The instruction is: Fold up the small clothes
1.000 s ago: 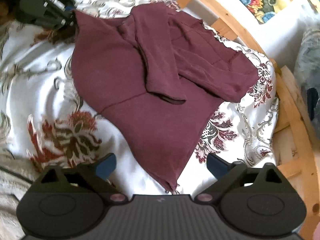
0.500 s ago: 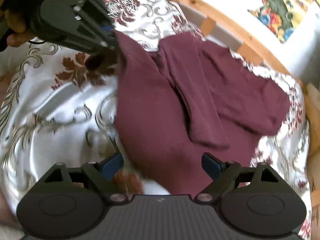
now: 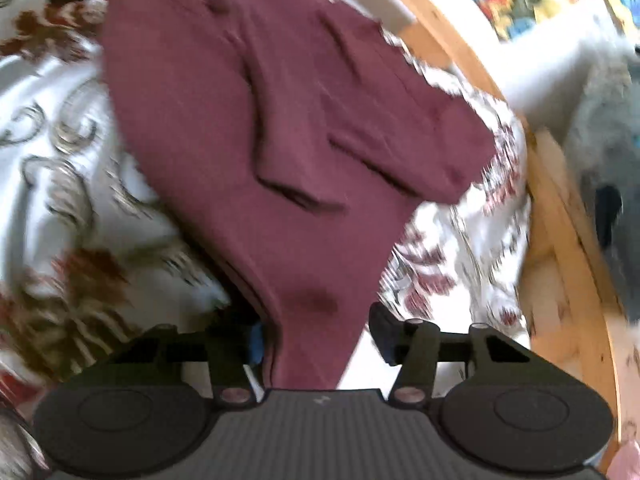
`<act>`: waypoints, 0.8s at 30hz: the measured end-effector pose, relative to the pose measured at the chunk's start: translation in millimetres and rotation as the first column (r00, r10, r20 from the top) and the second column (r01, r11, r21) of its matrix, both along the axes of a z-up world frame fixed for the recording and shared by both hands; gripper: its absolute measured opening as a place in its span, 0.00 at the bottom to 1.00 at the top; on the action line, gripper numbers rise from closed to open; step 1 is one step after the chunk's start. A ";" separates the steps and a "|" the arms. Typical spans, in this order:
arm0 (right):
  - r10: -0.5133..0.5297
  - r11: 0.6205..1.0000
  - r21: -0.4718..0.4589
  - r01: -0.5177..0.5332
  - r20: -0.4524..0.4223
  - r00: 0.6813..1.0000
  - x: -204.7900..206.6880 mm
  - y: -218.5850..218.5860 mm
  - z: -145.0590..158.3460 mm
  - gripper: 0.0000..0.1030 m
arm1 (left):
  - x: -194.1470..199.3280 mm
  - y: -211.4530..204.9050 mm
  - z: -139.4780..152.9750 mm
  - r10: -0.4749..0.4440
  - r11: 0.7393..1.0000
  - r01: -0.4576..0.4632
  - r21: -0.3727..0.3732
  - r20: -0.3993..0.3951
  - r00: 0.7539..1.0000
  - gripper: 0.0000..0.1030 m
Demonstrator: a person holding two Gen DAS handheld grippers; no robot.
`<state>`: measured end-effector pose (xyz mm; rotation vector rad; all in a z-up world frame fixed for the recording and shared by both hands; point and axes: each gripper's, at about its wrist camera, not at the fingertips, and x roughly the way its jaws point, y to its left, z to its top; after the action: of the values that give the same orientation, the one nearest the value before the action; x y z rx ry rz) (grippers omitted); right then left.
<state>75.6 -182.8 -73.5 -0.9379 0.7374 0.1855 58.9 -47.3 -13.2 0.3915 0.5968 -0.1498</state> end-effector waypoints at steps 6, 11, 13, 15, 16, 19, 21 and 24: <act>0.028 0.994 0.111 -0.017 -0.092 0.995 -6.9 -21.2 15.0 0.06 | -10.5 2.7 -9.0 0.012 1.000 -0.012 -0.015 -0.010 1.000 0.04; 0.051 0.987 0.155 -0.047 -0.027 0.998 -43.4 -26.1 39.0 0.06 | -28.4 9.5 4.3 -0.011 0.999 0.010 -0.041 -0.017 1.000 0.03; 0.063 0.980 0.188 -0.058 -0.024 0.998 -59.9 -29.5 50.8 0.06 | -36.2 15.5 13.2 -0.027 0.998 0.025 -0.066 -0.028 0.999 0.03; 0.078 0.973 0.219 -0.070 -0.026 0.997 -77.5 -34.2 62.9 0.06 | -46.1 22.3 22.8 -0.064 0.995 0.060 -0.075 -0.046 0.997 0.03; 0.087 0.967 0.241 -0.076 -0.034 0.996 -88.6 -36.9 69.4 0.06 | -51.5 25.9 28.5 -0.083 0.995 0.080 -0.068 -0.049 0.995 0.03; 0.113 0.947 0.308 -0.092 -0.052 0.992 -117.7 -42.6 90.0 0.06 | -63.8 35.8 46.7 -0.124 0.990 0.119 -0.075 -0.061 0.990 0.03; 0.128 0.931 0.350 -0.103 -0.048 0.991 -137.1 -44.7 105.6 0.06 | -72.6 41.0 61.4 -0.157 0.985 0.151 -0.089 -0.068 0.985 0.03; 0.141 0.905 0.412 -0.110 -0.047 0.989 -156.4 -48.8 127.6 0.06 | -82.7 46.7 80.1 -0.207 0.975 0.198 -0.099 -0.083 0.975 0.04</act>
<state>-80.8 -231.6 54.1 -0.5788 0.6737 0.4738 -23.8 -0.6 66.9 0.3585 0.6387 -0.3914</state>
